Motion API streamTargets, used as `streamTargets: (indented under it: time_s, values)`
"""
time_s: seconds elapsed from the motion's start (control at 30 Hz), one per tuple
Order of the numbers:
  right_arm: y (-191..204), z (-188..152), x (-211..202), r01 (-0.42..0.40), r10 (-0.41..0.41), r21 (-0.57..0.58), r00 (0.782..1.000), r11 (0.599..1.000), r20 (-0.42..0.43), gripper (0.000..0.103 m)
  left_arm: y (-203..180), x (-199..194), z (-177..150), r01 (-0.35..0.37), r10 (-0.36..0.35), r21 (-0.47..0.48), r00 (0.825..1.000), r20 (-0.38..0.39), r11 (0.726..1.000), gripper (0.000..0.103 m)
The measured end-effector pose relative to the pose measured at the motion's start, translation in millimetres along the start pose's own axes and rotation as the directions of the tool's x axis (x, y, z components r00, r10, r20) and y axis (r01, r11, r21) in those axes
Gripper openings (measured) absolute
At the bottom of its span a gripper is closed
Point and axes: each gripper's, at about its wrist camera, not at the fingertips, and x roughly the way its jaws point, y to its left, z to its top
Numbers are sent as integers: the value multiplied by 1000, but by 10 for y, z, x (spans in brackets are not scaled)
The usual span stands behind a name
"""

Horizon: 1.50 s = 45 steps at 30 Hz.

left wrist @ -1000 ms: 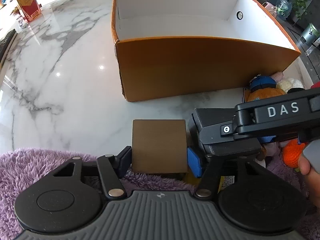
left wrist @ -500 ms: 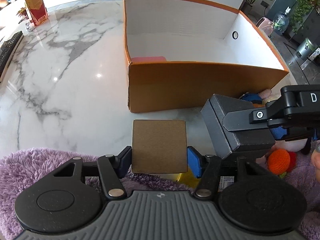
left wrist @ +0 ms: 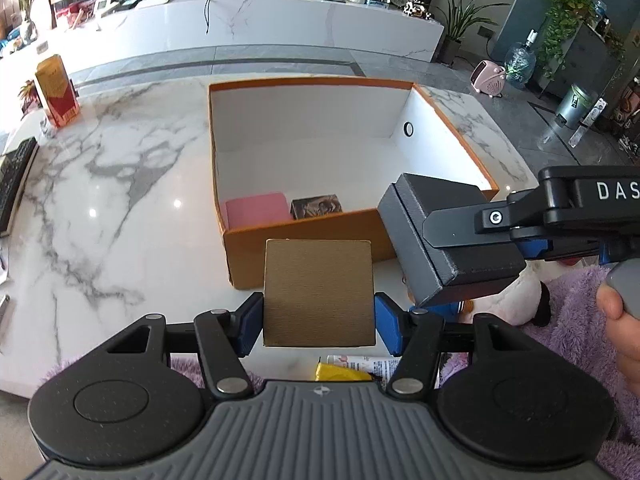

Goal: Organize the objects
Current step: 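Carry the brown card and black box into the orange box with both tools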

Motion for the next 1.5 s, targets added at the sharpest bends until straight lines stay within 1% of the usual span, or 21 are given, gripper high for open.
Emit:
streamTargets:
  time_s: [0.13,0.27,0.47,0.6,0.73,0.87,1.0,1.07,1.2,1.3,1.43,1.5]
  values:
    - [67,131,-130,28,-26,-46,998,999,54,81,-20,-87,175,4,-5,22,999,40,1000,68]
    - [141,315,-185,60,-52,-93,994,994,92,81,-27,-100,361,-18,15,48,997,72,999,68]
    - [167,630,-123,98,-81,-141,989,985,124,81,65,29,681,-18,12,71,997,79,997,68]
    - [139,857,50,125,-107,-153,987,980,123,81,103,216,884,-27,21,100,998,59,995,68]
    - [39,1071,301,180,-164,-145,980,973,116,81,149,476,1076,-36,33,116,999,29,993,68]
    - [-81,1239,551,219,-209,-130,974,967,89,81,190,860,1263,-60,64,147,998,-22,987,68]
    - [-202,1362,766,259,-253,-116,965,959,64,81,149,1213,1344,-130,144,209,988,-55,969,68]
    - [-272,1404,860,264,-262,-104,964,959,40,81,132,1351,1360,-153,172,229,983,-67,961,68]
    - [-361,1439,1009,280,-280,-101,960,955,15,81,174,1583,1408,-170,195,216,976,-100,961,68]
    - [-415,1469,1087,277,-278,-88,960,957,0,81,200,1704,1426,-183,212,213,970,-121,960,68]
    - [-430,1478,1158,273,-275,-91,961,958,-11,81,213,1841,1431,-212,247,225,959,-141,951,68]
    - [-424,1485,1194,272,-275,-96,961,957,-13,81,195,1869,1421,-235,273,251,953,-130,939,68]
